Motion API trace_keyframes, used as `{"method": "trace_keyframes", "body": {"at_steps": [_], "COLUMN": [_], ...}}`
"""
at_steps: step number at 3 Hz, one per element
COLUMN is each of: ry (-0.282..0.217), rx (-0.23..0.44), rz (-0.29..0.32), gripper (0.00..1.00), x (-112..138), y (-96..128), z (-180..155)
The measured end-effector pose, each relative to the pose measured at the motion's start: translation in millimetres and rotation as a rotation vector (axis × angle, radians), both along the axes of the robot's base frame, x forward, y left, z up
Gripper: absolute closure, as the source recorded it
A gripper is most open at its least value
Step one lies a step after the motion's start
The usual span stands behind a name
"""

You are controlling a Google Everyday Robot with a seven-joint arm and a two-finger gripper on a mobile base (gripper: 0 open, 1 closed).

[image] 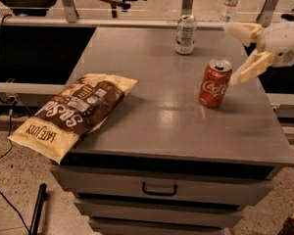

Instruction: Place coke can upright

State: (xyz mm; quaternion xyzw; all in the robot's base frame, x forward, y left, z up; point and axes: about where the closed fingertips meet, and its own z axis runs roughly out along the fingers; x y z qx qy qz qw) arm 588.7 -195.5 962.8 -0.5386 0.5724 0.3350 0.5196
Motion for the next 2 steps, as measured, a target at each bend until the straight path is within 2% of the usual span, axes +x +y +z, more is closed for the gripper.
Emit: {"method": "trace_keyframes", "body": {"at_steps": [1, 2], "ry": [-0.032, -0.024], "rx": [-0.033, -0.025], "rz": [-0.028, -0.019], "gripper": [0.00, 0.00], "x": [3.5, 3.5], "y": [-14.3, -9.6], "z": [12.2, 9.0]}}
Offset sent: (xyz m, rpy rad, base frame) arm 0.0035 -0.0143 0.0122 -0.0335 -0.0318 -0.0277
